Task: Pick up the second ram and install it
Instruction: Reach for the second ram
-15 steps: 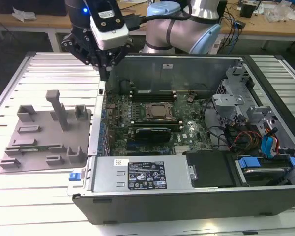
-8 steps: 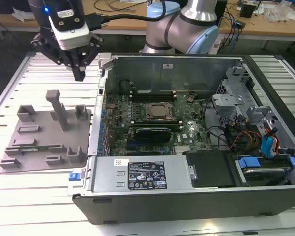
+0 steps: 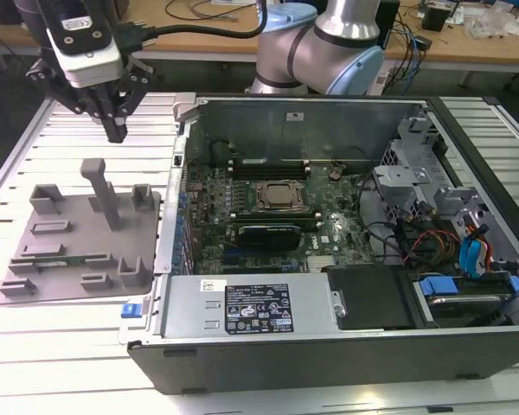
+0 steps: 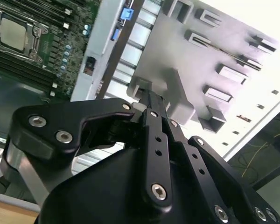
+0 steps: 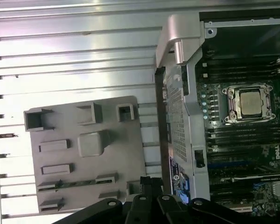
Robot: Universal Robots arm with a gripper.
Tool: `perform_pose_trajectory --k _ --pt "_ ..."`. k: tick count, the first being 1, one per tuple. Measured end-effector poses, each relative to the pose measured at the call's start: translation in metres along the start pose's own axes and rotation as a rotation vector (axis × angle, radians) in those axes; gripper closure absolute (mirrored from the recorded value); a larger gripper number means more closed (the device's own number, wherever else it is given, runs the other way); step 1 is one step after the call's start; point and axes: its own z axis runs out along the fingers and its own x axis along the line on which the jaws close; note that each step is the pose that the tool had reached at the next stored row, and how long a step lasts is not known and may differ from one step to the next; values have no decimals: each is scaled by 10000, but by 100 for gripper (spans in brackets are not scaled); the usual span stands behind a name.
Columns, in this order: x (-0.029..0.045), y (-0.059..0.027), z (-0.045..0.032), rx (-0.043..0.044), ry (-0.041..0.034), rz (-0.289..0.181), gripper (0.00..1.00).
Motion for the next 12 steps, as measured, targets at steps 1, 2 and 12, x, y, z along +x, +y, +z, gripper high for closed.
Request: perform_pose_trajectory --k 1,2,12 --pt "34 -3 -1 0 0 0 92" --pt "91 -7 -2 0 0 -2 92" --pt "497 -37 -5 0 0 -1 92"
